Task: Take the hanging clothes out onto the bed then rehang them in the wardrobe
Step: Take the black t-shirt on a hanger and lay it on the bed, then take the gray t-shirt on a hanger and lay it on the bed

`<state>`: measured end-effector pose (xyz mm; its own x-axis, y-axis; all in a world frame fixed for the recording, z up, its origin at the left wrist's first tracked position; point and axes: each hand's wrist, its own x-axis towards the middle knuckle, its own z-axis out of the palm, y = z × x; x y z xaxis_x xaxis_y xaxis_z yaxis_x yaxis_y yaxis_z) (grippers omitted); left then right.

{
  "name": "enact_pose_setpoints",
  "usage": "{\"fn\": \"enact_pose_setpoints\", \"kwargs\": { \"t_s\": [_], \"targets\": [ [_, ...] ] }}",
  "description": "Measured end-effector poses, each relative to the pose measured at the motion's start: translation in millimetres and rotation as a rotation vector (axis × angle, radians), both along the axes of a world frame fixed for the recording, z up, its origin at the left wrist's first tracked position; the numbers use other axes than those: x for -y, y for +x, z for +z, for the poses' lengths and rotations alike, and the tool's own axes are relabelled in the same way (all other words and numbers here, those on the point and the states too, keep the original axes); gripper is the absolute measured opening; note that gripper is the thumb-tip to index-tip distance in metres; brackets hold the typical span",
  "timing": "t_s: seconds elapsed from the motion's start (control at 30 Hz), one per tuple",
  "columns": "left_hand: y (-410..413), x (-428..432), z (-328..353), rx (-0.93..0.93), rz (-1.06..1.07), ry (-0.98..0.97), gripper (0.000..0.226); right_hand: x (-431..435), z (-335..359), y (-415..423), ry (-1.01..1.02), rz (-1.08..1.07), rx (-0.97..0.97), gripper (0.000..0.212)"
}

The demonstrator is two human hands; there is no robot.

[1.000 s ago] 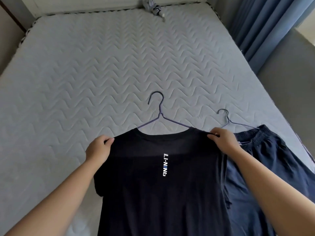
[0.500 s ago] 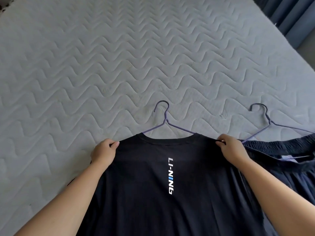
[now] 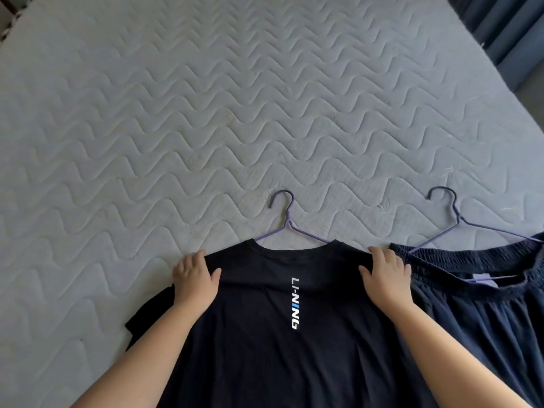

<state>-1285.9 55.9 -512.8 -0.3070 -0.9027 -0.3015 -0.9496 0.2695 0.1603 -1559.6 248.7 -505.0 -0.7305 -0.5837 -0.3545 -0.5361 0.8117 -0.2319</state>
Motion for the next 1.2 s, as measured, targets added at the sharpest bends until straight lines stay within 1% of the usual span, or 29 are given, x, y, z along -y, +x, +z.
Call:
{"fn": "enact_pose_setpoints", "kwargs": {
  "t_s": [0.07, 0.13, 0.23, 0.3, 0.37, 0.4, 0.5, 0.6, 0.67, 0.77, 0.87, 0.93, 0.97, 1.03, 1.07, 1.13, 1.2],
  "targets": [
    [11.7, -22.0, 18.9, -0.077, 0.03, 0.027, 0.051, -20.1, 9.6, 14.4, -0.102, 0.012, -0.012, 0.046],
    [26.8, -48.4, 41.1, -0.192, 0.116, 0.121, 0.046, -50.0, 21.6, 33.3, -0.16, -0.01, 0.05, 0.044],
    [54.2, -95.2, 74.9, -0.321, 0.294, 0.246, 0.041, -105.0, 45.2, 72.3, -0.129, -0.067, 0.207, 0.045],
    [72.3, -131.6, 94.9, -0.336, 0.394, 0.315, 0.041, -144.0, 59.2, 94.8, -0.073, -0.106, 0.296, 0.048],
    [93.2, -170.2, 112.8, -0.307, 0.447, 0.398, 0.043, -180.5, 72.6, 110.8, -0.038, -0.194, 0.394, 0.05],
    [105.8, -189.2, 121.0, -0.275, 0.438, 0.434, 0.043, -197.8, 79.1, 117.1, -0.041, -0.259, 0.44, 0.049],
    [148.3, -239.5, 142.2, -0.123, 0.337, 0.511, 0.041, -243.0, 102.8, 130.4, -0.056, -0.459, 0.545, 0.043],
    [189.5, -280.1, 162.5, 0.041, 0.294, 0.579, 0.038, -281.1, 120.9, 141.0, -0.008, -0.507, 0.636, 0.039],
    [208.1, -306.8, 175.7, 0.087, 0.36, 0.609, 0.038, -304.3, 126.7, 148.1, 0.061, -0.465, 0.692, 0.038],
    [229.8, -349.3, 193.0, 0.06, 0.508, 0.634, 0.036, -333.4, 122.9, 155.1, 0.185, -0.309, 0.716, 0.033],
    [256.1, -391.5, 204.2, -0.017, 0.616, 0.659, 0.027, -352.9, 122.4, 158.1, 0.269, -0.189, 0.739, 0.008],
    [274.6, -420.5, 208.7, -0.064, 0.683, 0.672, 0.011, -362.2, 120.8, 157.4, 0.28, -0.173, 0.759, 0.013],
    [282.1, -432.9, 209.3, -0.082, 0.718, 0.672, 0.014, -365.2, 120.4, 157.3, 0.273, -0.186, 0.773, 0.013],
    [296.9, -457.8, 209.0, -0.125, 0.824, 0.66, 0.029, -368.3, 123.5, 161.3, 0.239, -0.218, 0.784, 0.02],
    [303.2, -467.8, 208.0, -0.146, 0.875, 0.659, 0.03, -368.0, 128.9, 165.3, 0.222, -0.227, 0.794, 0.019],
    [315.6, -486.9, 204.1, -0.197, 0.974, 0.671, 0.028, -365.4, 145.5, 175.3, 0.205, -0.219, 0.793, 0.011],
    [326.8, -504.0, 198.9, -0.284, 1.03, 0.677, 0.021, -366.6, 152.4, 183.3, 0.199, -0.195, 0.777, 0.011]
  ]
}}
